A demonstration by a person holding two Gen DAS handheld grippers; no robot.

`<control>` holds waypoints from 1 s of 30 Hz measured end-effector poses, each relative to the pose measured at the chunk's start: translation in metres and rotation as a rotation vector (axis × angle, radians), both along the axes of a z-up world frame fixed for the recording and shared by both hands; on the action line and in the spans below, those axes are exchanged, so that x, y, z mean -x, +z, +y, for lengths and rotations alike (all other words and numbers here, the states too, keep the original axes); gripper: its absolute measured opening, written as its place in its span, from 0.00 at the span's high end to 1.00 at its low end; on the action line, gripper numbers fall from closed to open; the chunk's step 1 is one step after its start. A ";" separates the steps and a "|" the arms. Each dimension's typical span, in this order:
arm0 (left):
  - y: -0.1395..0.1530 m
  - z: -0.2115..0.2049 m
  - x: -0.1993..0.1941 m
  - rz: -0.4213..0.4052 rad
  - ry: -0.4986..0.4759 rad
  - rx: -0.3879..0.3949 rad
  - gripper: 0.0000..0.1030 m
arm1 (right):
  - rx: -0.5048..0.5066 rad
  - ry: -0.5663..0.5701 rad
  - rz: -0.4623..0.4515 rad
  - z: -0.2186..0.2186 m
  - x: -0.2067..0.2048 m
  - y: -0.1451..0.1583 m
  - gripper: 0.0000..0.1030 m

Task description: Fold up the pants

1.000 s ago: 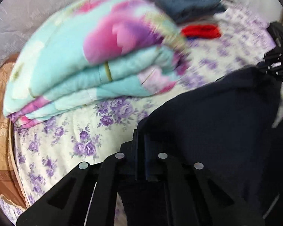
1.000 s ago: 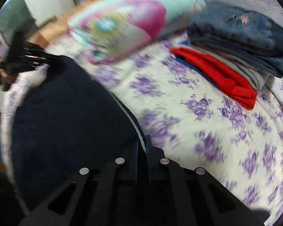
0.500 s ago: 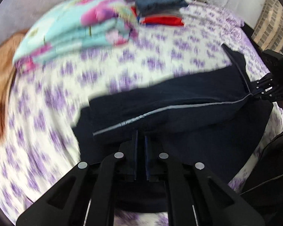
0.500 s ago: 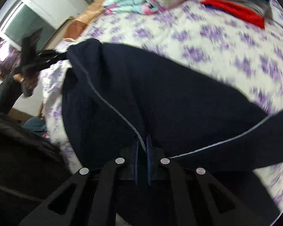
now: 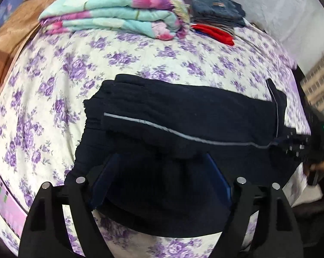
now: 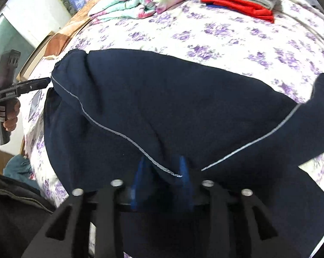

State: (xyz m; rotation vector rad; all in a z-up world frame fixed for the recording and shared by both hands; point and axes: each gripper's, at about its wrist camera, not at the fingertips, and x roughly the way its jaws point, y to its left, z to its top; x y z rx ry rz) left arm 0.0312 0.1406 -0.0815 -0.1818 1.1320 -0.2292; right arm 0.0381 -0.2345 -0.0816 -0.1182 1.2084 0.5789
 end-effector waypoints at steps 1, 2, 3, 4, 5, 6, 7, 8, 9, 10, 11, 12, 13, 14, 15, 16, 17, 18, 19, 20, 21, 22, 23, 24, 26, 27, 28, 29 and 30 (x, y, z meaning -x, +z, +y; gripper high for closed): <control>0.000 0.002 -0.003 0.014 0.015 0.006 0.24 | 0.001 -0.008 -0.007 0.000 0.002 0.001 0.59; 0.000 0.003 -0.006 0.034 0.033 0.011 0.23 | 0.002 -0.019 -0.018 0.000 0.004 0.002 0.58; -0.001 0.004 -0.009 0.058 0.047 0.007 0.21 | 0.004 -0.031 -0.033 0.001 0.006 0.003 0.52; -0.003 0.005 -0.013 0.097 0.069 0.009 0.18 | 0.011 -0.050 -0.060 0.001 0.008 0.007 0.44; -0.005 0.006 -0.016 0.122 0.087 0.023 0.18 | 0.021 -0.066 -0.085 0.001 0.010 0.009 0.40; -0.007 0.007 -0.019 0.150 0.106 0.041 0.18 | 0.032 -0.081 -0.107 0.002 0.012 0.011 0.37; -0.009 0.007 -0.023 0.191 0.132 0.066 0.18 | 0.032 -0.096 -0.121 0.001 0.015 0.013 0.37; -0.011 0.008 -0.026 0.217 0.149 0.088 0.18 | 0.027 -0.106 -0.122 -0.001 0.016 0.014 0.37; -0.013 0.009 -0.029 0.247 0.174 0.117 0.18 | 0.020 -0.124 -0.123 -0.003 0.016 0.016 0.37; -0.015 0.011 -0.033 0.275 0.210 0.153 0.18 | 0.007 -0.150 -0.122 -0.006 0.017 0.017 0.37; -0.017 0.013 -0.035 0.294 0.240 0.189 0.18 | -0.008 -0.170 -0.122 -0.010 0.018 0.019 0.37; -0.018 0.015 -0.037 0.310 0.265 0.215 0.18 | -0.021 -0.192 -0.124 -0.014 0.019 0.020 0.37; -0.019 0.016 -0.040 0.329 0.292 0.240 0.18 | -0.032 -0.221 -0.125 -0.019 0.021 0.021 0.37; -0.020 0.017 -0.042 0.342 0.305 0.257 0.18 | -0.034 -0.237 -0.122 -0.022 0.021 0.022 0.37; -0.019 0.017 -0.045 0.352 0.317 0.280 0.18 | -0.032 -0.247 -0.118 -0.024 0.022 0.021 0.37; -0.018 0.017 -0.046 0.351 0.324 0.291 0.18 | -0.024 -0.252 -0.119 -0.026 0.023 0.020 0.36; -0.016 0.019 -0.048 0.348 0.336 0.298 0.18 | -0.016 -0.255 -0.121 -0.028 0.024 0.020 0.36; -0.014 0.020 -0.050 0.348 0.353 0.299 0.18 | -0.012 -0.260 -0.120 -0.029 0.025 0.019 0.36; -0.012 0.023 -0.051 0.350 0.376 0.309 0.18 | -0.014 -0.271 -0.116 -0.031 0.026 0.018 0.36; -0.012 0.026 -0.052 0.351 0.394 0.320 0.18 | -0.017 -0.282 -0.114 -0.033 0.026 0.017 0.36; -0.013 0.029 -0.053 0.355 0.410 0.336 0.18 | -0.018 -0.290 -0.115 -0.035 0.026 0.017 0.36; -0.015 0.030 -0.053 0.367 0.426 0.354 0.18 | -0.021 -0.300 -0.117 -0.037 0.026 0.016 0.36; -0.019 0.031 -0.055 0.381 0.436 0.359 0.18 | -0.020 -0.309 -0.119 -0.038 0.026 0.016 0.36; -0.022 0.030 -0.056 0.393 0.440 0.354 0.18 | -0.016 -0.317 -0.122 -0.038 0.025 0.016 0.36; -0.029 0.025 -0.060 0.395 0.437 0.351 0.40 | -0.010 -0.336 -0.126 -0.041 0.024 0.015 0.36; -0.031 0.023 -0.063 0.392 0.432 0.357 0.45 | -0.006 -0.352 -0.124 -0.043 0.022 0.014 0.36; -0.033 0.020 -0.068 0.394 0.432 0.353 0.46 | -0.004 -0.365 -0.123 -0.045 0.020 0.014 0.36; -0.034 0.020 -0.071 0.386 0.440 0.348 0.53 | 0.004 -0.383 -0.122 -0.047 0.018 0.014 0.36; -0.034 0.019 -0.073 0.379 0.445 0.342 0.56 | 0.009 -0.392 -0.119 -0.049 0.017 0.014 0.36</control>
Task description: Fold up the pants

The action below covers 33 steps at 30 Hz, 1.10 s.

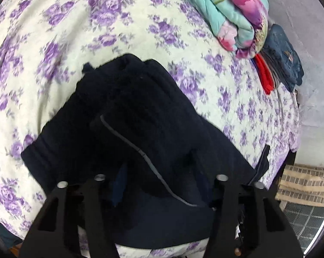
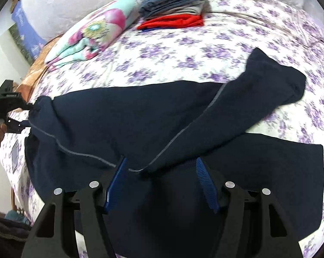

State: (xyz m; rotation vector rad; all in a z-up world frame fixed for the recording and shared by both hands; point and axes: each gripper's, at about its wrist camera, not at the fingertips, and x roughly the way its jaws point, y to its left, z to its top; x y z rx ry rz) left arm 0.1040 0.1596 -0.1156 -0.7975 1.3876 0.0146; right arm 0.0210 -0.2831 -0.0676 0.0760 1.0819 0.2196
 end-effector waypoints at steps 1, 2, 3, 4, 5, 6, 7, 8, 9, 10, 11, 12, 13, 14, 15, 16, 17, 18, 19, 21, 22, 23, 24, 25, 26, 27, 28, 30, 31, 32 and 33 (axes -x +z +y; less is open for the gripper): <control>0.001 -0.002 -0.003 -0.003 -0.005 -0.019 0.61 | 0.010 -0.019 0.012 -0.003 -0.002 0.000 0.36; 0.003 -0.003 -0.005 -0.010 -0.013 -0.042 0.68 | 0.022 -0.036 0.024 -0.005 -0.003 -0.001 0.36; 0.007 -0.006 -0.006 -0.030 -0.028 -0.064 0.70 | 0.033 -0.057 0.038 -0.008 -0.004 -0.003 0.36; 0.010 -0.007 -0.007 -0.046 -0.040 -0.075 0.72 | 0.027 -0.084 0.057 -0.013 -0.006 -0.004 0.36; 0.013 -0.009 -0.007 -0.057 -0.049 -0.091 0.72 | 0.011 -0.104 0.072 -0.017 -0.007 -0.005 0.36; 0.015 -0.010 -0.007 -0.062 -0.057 -0.105 0.72 | -0.011 -0.126 0.086 -0.020 -0.008 -0.007 0.36; 0.016 -0.012 -0.007 -0.060 -0.061 -0.113 0.72 | -0.037 -0.149 0.100 -0.024 -0.010 -0.008 0.36; 0.015 -0.011 -0.008 -0.053 -0.054 -0.111 0.71 | -0.053 -0.167 0.107 -0.024 -0.013 -0.009 0.36; 0.011 -0.010 -0.009 -0.042 -0.046 -0.098 0.69 | -0.056 -0.174 0.110 -0.024 -0.015 -0.010 0.36; 0.007 -0.009 -0.010 -0.033 -0.042 -0.085 0.63 | -0.046 -0.179 0.115 -0.021 -0.020 -0.012 0.36; 0.002 -0.007 -0.010 -0.025 -0.034 -0.065 0.52 | -0.032 -0.185 0.121 -0.018 -0.024 -0.015 0.36; -0.002 -0.006 -0.011 -0.018 -0.026 -0.038 0.48 | -0.030 -0.193 0.125 -0.016 -0.029 -0.017 0.36; -0.008 -0.006 -0.012 -0.008 -0.020 -0.018 0.46 | -0.045 -0.201 0.137 -0.013 -0.036 -0.022 0.37; -0.011 -0.007 -0.012 -0.002 -0.017 -0.018 0.46 | -0.057 -0.206 0.154 -0.011 -0.041 -0.028 0.41; -0.014 -0.008 -0.012 0.002 -0.016 -0.022 0.47 | -0.072 -0.217 0.177 -0.010 -0.045 -0.033 0.59; -0.015 -0.009 -0.013 0.004 -0.014 -0.028 0.50 | -0.090 -0.237 0.198 -0.009 -0.049 -0.038 0.76; -0.015 -0.009 -0.013 0.002 -0.010 -0.036 0.62 | -0.096 -0.246 0.196 -0.008 -0.050 -0.038 0.82; -0.013 -0.009 -0.013 -0.010 -0.009 -0.041 0.72 | -0.097 -0.247 0.183 -0.007 -0.051 -0.037 0.93; -0.010 -0.010 -0.013 -0.044 -0.027 -0.015 0.83 | -0.100 -0.243 0.172 -0.007 -0.052 -0.036 0.94; -0.002 -0.013 -0.012 -0.062 -0.046 -0.052 0.84 | -0.128 -0.245 0.169 -0.011 -0.051 -0.034 0.94; 0.006 -0.014 -0.010 -0.074 -0.068 -0.078 0.84 | -0.142 -0.234 0.158 -0.012 -0.048 -0.028 0.94; 0.016 -0.015 -0.006 -0.085 -0.087 -0.101 0.84 | -0.144 -0.216 0.137 -0.012 -0.044 -0.018 0.94; 0.024 -0.015 -0.002 -0.097 -0.097 -0.115 0.84 | -0.143 -0.196 0.113 -0.013 -0.039 -0.007 0.94; 0.037 -0.013 0.006 -0.115 -0.112 -0.135 0.84 | -0.161 -0.171 0.088 -0.015 -0.030 0.009 0.94; 0.046 -0.010 0.012 -0.124 -0.121 -0.145 0.84 | -0.184 -0.145 0.072 -0.016 -0.022 0.022 0.94; 0.054 -0.007 0.019 -0.132 -0.131 -0.150 0.83 | -0.197 -0.124 0.063 -0.017 -0.015 0.030 0.94; 0.062 -0.003 0.029 -0.144 -0.144 -0.145 0.83 | -0.208 -0.092 0.061 -0.017 -0.004 0.041 0.94; 0.069 0.003 0.045 -0.155 -0.167 -0.159 0.82 | -0.218 -0.032 0.074 -0.011 0.013 0.049 0.94; 0.069 0.006 0.054 -0.149 -0.183 -0.192 0.81 | -0.220 0.003 0.093 -0.005 0.023 0.046 0.94; 0.066 0.008 0.060 -0.145 -0.198 -0.223 0.80 | -0.217 0.030 0.120 0.002 0.030 0.039 0.94; 0.058 0.011 0.065 -0.138 -0.207 -0.248 0.79 | -0.213 0.041 0.139 0.005 0.033 0.032 0.94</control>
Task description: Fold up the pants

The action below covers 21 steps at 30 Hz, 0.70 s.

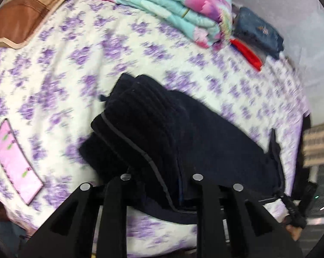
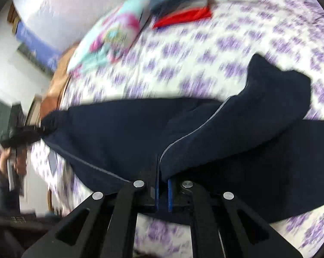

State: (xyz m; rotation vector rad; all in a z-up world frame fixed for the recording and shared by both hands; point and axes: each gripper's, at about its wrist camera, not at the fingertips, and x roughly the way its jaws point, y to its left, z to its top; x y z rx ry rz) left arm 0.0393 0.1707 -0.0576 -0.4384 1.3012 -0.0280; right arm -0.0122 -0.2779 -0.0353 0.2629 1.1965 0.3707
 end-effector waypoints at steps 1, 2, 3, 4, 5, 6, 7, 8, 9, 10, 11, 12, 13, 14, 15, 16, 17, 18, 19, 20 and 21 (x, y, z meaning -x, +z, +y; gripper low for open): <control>-0.009 0.003 0.003 0.015 0.002 -0.019 0.77 | 0.001 0.007 0.041 0.006 0.004 -0.016 0.94; -0.023 0.007 0.005 0.040 0.016 -0.034 0.74 | 0.000 0.010 0.089 0.011 0.007 -0.034 0.94; -0.037 0.010 0.006 0.061 0.034 -0.036 0.72 | 0.010 0.014 0.109 0.015 0.009 -0.044 0.94; -0.054 0.014 0.007 0.094 0.052 -0.035 0.68 | 0.036 0.024 0.130 0.020 0.011 -0.058 0.94; -0.070 0.017 0.008 0.124 0.073 -0.018 0.67 | 0.056 0.029 0.154 0.024 0.013 -0.070 0.94; -0.081 0.020 0.010 0.133 0.093 0.007 0.67 | 0.064 0.036 0.172 0.026 0.014 -0.077 0.93; -0.085 0.023 0.012 0.116 0.113 0.028 0.66 | 0.069 0.043 0.186 0.027 0.015 -0.084 0.92; -0.083 0.023 0.014 0.107 0.122 0.029 0.66 | 0.054 0.031 0.189 0.025 0.016 -0.085 0.91; -0.080 0.023 0.015 0.108 0.117 0.020 0.65 | 0.029 0.013 0.202 0.020 0.015 -0.084 0.83; -0.075 0.020 0.015 0.129 0.096 -0.006 0.58 | 0.022 0.011 0.206 0.018 0.015 -0.080 0.66; -0.070 0.020 0.016 0.155 0.077 -0.038 0.55 | 0.023 0.015 0.196 0.016 0.016 -0.076 0.57; -0.062 0.019 0.017 0.162 0.057 -0.057 0.50 | 0.038 0.022 0.163 0.014 0.016 -0.066 0.46; -0.049 0.019 0.019 0.144 0.038 -0.096 0.38 | 0.063 0.030 0.106 0.010 0.017 -0.052 0.44; -0.035 0.019 0.022 0.102 0.030 -0.129 0.28 | 0.084 0.028 0.064 0.006 0.016 -0.040 0.44; -0.021 0.021 0.025 0.054 0.029 -0.151 0.25 | 0.105 0.009 0.041 0.000 0.013 -0.034 0.42; -0.004 0.022 0.028 -0.011 0.034 -0.174 0.23 | 0.151 -0.042 0.012 -0.012 0.008 -0.027 0.41; 0.006 0.023 0.030 -0.054 0.037 -0.190 0.21 | 0.191 -0.084 -0.011 -0.021 0.003 -0.023 0.41; 0.015 0.020 0.030 -0.099 0.036 -0.208 0.16 | 0.243 -0.138 -0.038 -0.032 -0.007 -0.019 0.41; 0.022 0.014 0.029 -0.142 0.023 -0.218 0.11 | 0.262 -0.172 -0.055 -0.038 -0.013 -0.016 0.41; 0.024 0.006 0.027 -0.170 0.003 -0.222 0.10 | 0.272 -0.202 -0.075 -0.043 -0.023 -0.014 0.41; 0.023 -0.003 0.023 -0.188 -0.022 -0.231 0.10 | 0.287 -0.223 -0.098 -0.045 -0.034 -0.012 0.41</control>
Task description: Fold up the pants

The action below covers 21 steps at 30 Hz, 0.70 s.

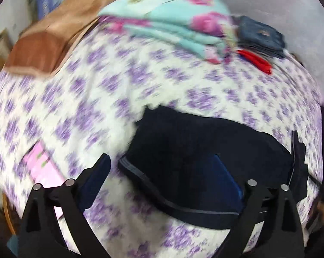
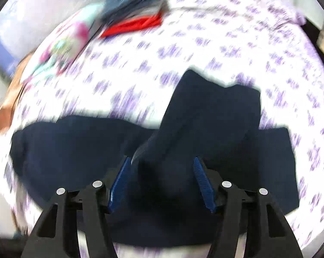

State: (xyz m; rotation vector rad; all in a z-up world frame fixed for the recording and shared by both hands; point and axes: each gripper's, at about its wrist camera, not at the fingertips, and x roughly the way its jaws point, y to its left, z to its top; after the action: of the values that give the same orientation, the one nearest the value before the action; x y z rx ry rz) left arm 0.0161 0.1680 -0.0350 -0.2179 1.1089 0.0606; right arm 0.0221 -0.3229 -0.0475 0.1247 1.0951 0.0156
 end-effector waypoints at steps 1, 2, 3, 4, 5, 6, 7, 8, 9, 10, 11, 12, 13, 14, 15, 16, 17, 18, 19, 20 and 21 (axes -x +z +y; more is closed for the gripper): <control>-0.005 -0.015 -0.004 -0.003 -0.039 -0.013 0.10 | 0.045 -0.009 -0.017 0.002 -0.018 -0.001 0.41; -0.011 -0.026 -0.009 0.000 -0.067 -0.015 0.09 | 0.082 -0.013 -0.019 0.008 -0.031 -0.004 0.41; -0.019 -0.036 -0.013 0.010 -0.087 -0.016 0.09 | 0.117 -0.022 -0.015 0.014 -0.044 -0.009 0.41; -0.031 -0.051 -0.014 0.038 -0.097 -0.021 0.09 | 0.136 -0.029 -0.007 0.020 -0.057 -0.016 0.41; -0.042 -0.060 -0.015 0.065 -0.101 -0.021 0.09 | 0.140 -0.038 0.011 0.023 -0.068 -0.024 0.42; -0.052 -0.066 -0.013 0.096 -0.107 -0.026 0.09 | 0.146 -0.064 0.044 0.025 -0.081 -0.035 0.46; -0.070 -0.071 -0.010 0.155 -0.105 -0.034 0.09 | 0.159 -0.082 0.065 0.021 -0.086 -0.039 0.55; -0.081 -0.076 -0.010 0.195 -0.106 -0.035 0.09 | 0.183 -0.095 0.083 0.018 -0.093 -0.045 0.64; -0.089 -0.079 -0.008 0.216 -0.111 -0.049 0.09 | 0.224 -0.107 0.107 0.018 -0.099 -0.053 0.83; -0.095 -0.083 -0.006 0.205 -0.116 -0.079 0.09 | 0.227 -0.106 0.114 0.009 -0.101 -0.057 0.87; -0.095 -0.086 -0.004 0.189 -0.118 -0.095 0.09 | 0.210 -0.101 0.113 0.002 -0.101 -0.059 0.90; -0.095 -0.088 -0.004 0.181 -0.123 -0.107 0.09 | 0.200 -0.093 0.108 -0.002 -0.096 -0.058 0.94; -0.095 -0.088 -0.005 0.186 -0.131 -0.112 0.08 | 0.186 -0.093 0.079 -0.008 -0.089 -0.050 0.95; -0.096 -0.087 -0.006 0.191 -0.135 -0.106 0.07 | 0.168 -0.095 0.039 -0.014 -0.082 -0.038 0.95; -0.097 -0.085 -0.008 0.197 -0.136 -0.097 0.07 | 0.146 -0.095 -0.015 -0.021 -0.071 -0.022 0.95; -0.097 -0.084 -0.009 0.202 -0.137 -0.088 0.06 | 0.123 -0.104 -0.065 -0.028 -0.057 -0.003 0.95; -0.099 -0.083 -0.010 0.205 -0.142 -0.087 0.06 | 0.090 -0.116 -0.109 -0.036 -0.043 0.013 0.95; -0.099 -0.083 -0.010 0.206 -0.147 -0.089 0.06 | 0.050 -0.124 -0.158 -0.045 -0.026 0.031 0.95; -0.098 -0.084 -0.011 0.205 -0.151 -0.090 0.06 | 0.023 -0.133 -0.206 -0.055 -0.008 0.046 0.95; -0.098 -0.083 -0.010 0.203 -0.154 -0.090 0.06 | 0.000 -0.145 -0.242 -0.066 0.007 0.057 0.95; -0.098 -0.085 -0.011 0.200 -0.158 -0.090 0.06 | -0.045 -0.170 -0.278 -0.082 0.029 0.067 0.95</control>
State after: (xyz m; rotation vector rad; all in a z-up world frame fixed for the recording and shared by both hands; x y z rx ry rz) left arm 0.0273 0.0832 -0.1330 -0.0432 1.3160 -0.0091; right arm -0.0071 -0.4053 0.0200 0.2483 0.8040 -0.0922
